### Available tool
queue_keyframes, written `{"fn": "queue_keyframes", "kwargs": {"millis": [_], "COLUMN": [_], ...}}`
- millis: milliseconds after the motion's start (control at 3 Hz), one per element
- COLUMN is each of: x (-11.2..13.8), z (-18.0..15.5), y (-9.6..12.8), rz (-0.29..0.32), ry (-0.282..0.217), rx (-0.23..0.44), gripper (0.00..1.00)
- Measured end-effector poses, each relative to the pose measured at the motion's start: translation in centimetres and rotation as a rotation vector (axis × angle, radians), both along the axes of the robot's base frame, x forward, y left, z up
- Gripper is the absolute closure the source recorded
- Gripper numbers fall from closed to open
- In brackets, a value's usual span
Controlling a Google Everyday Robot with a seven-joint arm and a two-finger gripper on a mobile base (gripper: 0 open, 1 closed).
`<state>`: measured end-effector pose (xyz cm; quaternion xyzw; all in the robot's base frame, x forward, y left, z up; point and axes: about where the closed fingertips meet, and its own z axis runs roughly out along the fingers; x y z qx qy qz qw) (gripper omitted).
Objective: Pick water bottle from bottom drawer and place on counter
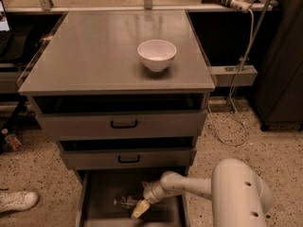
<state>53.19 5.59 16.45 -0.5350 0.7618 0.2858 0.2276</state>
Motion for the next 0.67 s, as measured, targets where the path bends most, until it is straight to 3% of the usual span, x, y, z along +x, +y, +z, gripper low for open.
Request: {"fn": "queue_keyframes", "kwargs": {"millis": [667], "x": [-0.5], "z": [-2.7], "y": [0.4], "rz": [-0.019], "ry": [0.034], "rx": [-0.007], "gripper": [0.0]}}
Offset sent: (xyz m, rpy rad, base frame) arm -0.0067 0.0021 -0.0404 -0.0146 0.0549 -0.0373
